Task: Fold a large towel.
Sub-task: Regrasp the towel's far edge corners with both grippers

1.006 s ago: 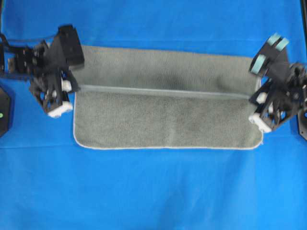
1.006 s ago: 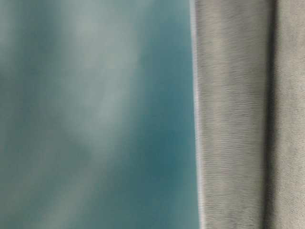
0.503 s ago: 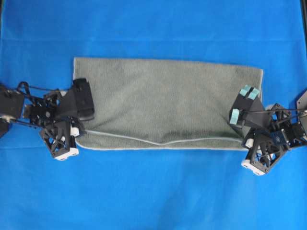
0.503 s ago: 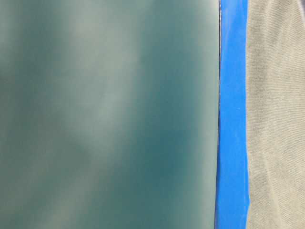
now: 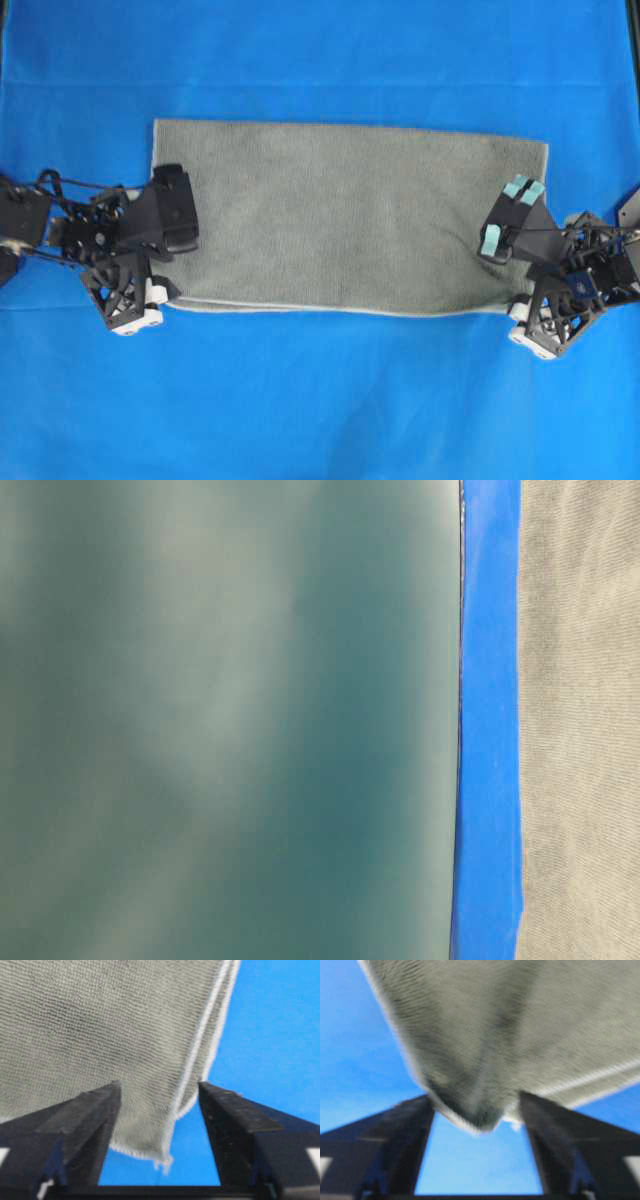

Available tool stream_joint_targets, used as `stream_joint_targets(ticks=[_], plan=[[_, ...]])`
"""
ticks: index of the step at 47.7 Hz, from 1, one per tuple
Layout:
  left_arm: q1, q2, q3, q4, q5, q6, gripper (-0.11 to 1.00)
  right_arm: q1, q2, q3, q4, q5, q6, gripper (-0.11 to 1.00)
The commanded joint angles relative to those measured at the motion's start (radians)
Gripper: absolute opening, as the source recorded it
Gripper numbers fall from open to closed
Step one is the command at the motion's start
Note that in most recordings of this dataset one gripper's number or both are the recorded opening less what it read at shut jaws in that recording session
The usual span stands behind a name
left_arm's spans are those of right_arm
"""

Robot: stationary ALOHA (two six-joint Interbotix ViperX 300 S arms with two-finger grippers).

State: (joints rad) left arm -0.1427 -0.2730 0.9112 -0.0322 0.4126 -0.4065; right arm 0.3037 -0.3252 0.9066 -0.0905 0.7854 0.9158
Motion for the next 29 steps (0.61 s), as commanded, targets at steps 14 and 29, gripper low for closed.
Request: stream_joint_targets(ticks=[14, 29], plan=[[0.169, -0.241, -0.097, 0.011, 0.158, 0.225, 0.6, -0.054, -0.153, -0.092, -0.29, 0.179, 0.04, 0.6], [0.425, -0.109, -0.092, 0.011, 0.029, 0.462, 0.6, -0.304, -0.155, -0.04, -0.477, 0.15, 0.058, 0.6]])
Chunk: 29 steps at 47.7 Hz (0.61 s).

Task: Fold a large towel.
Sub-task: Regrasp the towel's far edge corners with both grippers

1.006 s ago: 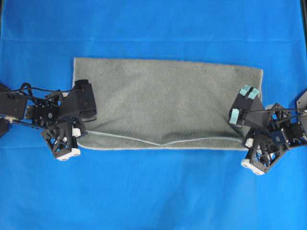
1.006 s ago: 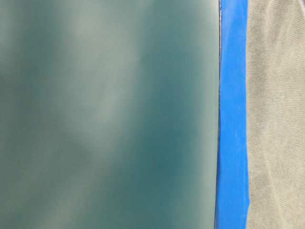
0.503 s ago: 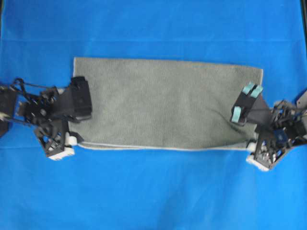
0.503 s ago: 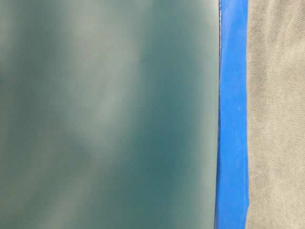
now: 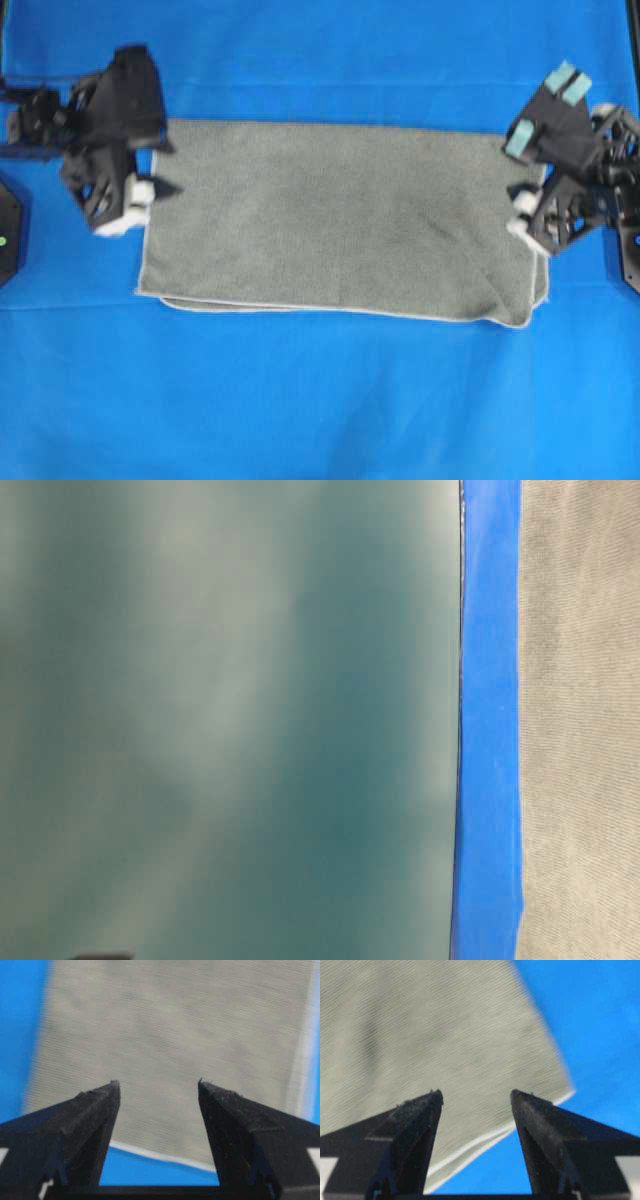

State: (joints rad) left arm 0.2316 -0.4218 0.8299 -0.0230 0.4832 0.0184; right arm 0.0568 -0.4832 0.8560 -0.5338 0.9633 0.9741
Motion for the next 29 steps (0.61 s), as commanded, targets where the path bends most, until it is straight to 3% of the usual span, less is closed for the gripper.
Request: stream_joint_targets(ticks=[1, 12, 19, 29], plan=[[0.063, 0.054, -0.011, 0.002, -0.055, 0.051, 0.6, -0.075, 0.008, 0.02, -0.04, -0.044, 0.002, 0.6], [0.176, 0.233, 0.005, 0.002, -0.23, 0.186, 0.6, -0.258, 0.1, 0.143, -0.046, -0.322, -0.002, 0.6], [0.224, 0.345, 0.012, 0.002, -0.285, 0.213, 0.6, -0.347, 0.16, 0.204, -0.054, -0.46, -0.005, 0.6], [0.264, 0.416, 0.015, 0.002, -0.328, 0.239, 0.6, -0.436, 0.221, 0.23, -0.124, -0.509, -0.005, 0.6]])
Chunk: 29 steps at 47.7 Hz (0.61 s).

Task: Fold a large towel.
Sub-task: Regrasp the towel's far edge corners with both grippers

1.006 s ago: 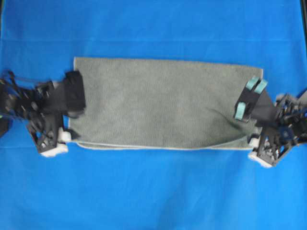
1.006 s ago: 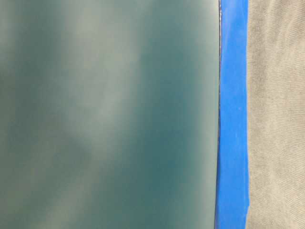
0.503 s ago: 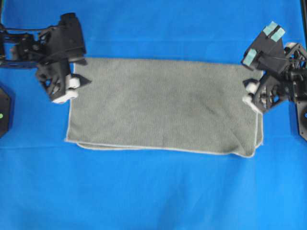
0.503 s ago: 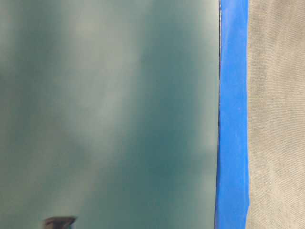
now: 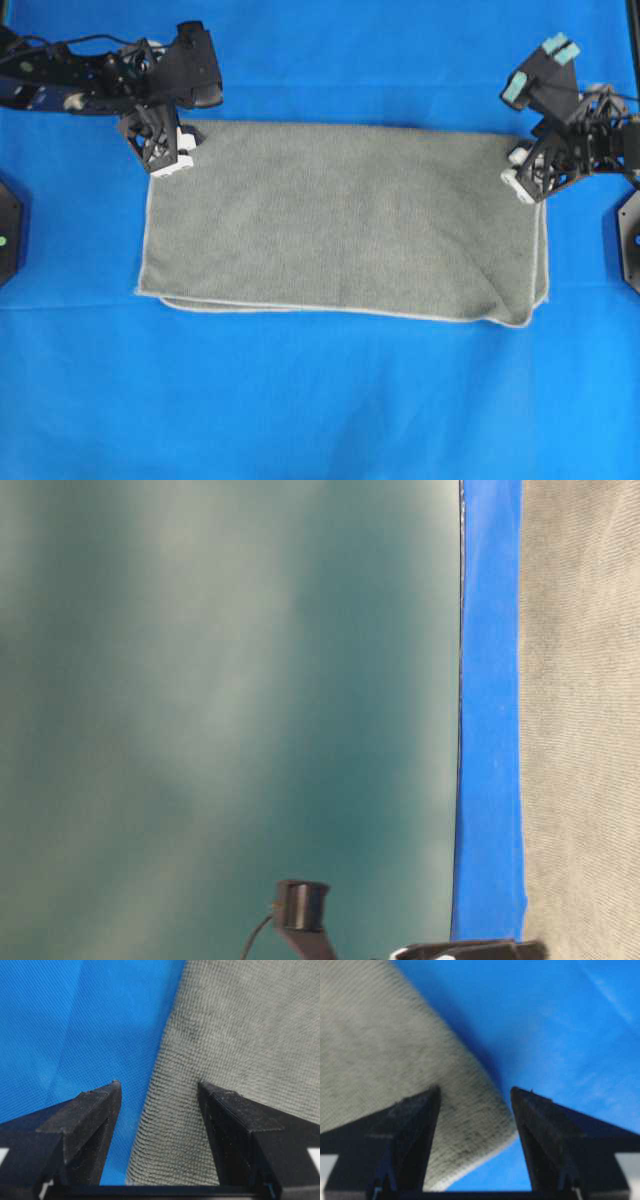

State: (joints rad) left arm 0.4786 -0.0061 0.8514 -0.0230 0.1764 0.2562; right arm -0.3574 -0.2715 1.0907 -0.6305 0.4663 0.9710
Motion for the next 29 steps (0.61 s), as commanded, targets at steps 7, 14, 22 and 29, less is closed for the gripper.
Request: stream_joint_targets(ticks=[7, 14, 22, 29], plan=[[0.029, 0.02, 0.009, 0.002, -0.032, 0.023, 0.59, -0.049, 0.04, -0.006, -0.063, -0.06, -0.002, 0.6], [0.028, 0.029, 0.023, 0.0, -0.014, 0.043, 0.52, -0.051, 0.061, -0.005, -0.084, -0.094, -0.005, 0.57], [0.015, 0.028, 0.02, 0.0, 0.058, 0.058, 0.18, -0.051, 0.057, -0.005, -0.087, -0.129, -0.028, 0.22], [0.014, 0.02, 0.014, -0.002, 0.107, 0.058, 0.03, -0.051, 0.029, -0.017, -0.087, -0.138, -0.035, 0.02]])
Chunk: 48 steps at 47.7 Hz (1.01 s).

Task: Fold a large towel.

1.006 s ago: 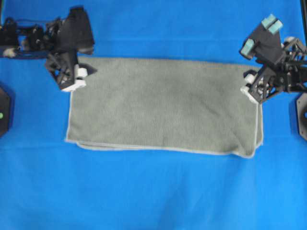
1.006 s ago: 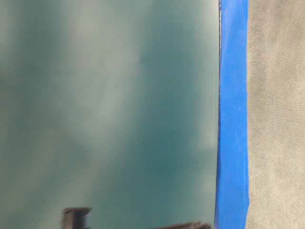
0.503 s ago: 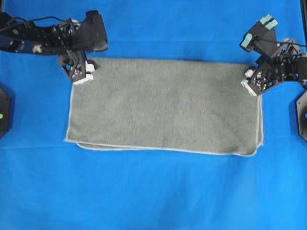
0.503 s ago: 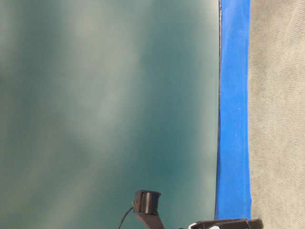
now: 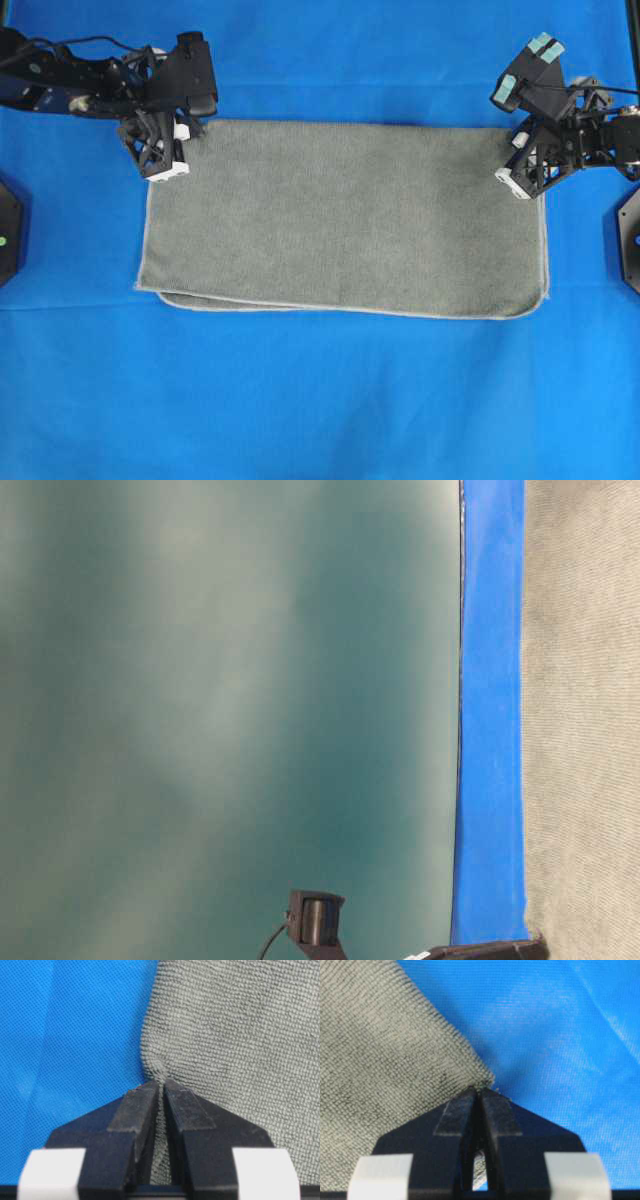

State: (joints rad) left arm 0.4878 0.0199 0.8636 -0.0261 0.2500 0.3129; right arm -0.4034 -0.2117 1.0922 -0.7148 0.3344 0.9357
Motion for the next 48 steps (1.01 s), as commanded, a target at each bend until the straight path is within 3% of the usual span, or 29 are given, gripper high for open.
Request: stream_joint_targets(ticks=[1, 12, 25, 36, 48], plan=[[0.003, -0.011, 0.0, 0.002, 0.041, 0.002, 0.03, -0.005, -0.038, -0.02, -0.003, -0.005, 0.0, 0.01], [-0.038, -0.173, -0.06, -0.003, 0.218, -0.02, 0.03, -0.005, -0.204, -0.074, 0.006, 0.064, 0.0, 0.01], [-0.13, -0.431, -0.135, -0.003, 0.377, -0.161, 0.03, 0.051, -0.448, -0.141, 0.018, 0.183, 0.0, 0.02], [-0.25, -0.617, -0.146, -0.005, 0.383, -0.235, 0.03, 0.13, -0.589, -0.183, 0.041, 0.192, 0.002, 0.02], [-0.393, -0.666, -0.133, -0.005, 0.319, -0.41, 0.03, 0.103, -0.561, -0.215, 0.009, 0.187, 0.008, 0.01]])
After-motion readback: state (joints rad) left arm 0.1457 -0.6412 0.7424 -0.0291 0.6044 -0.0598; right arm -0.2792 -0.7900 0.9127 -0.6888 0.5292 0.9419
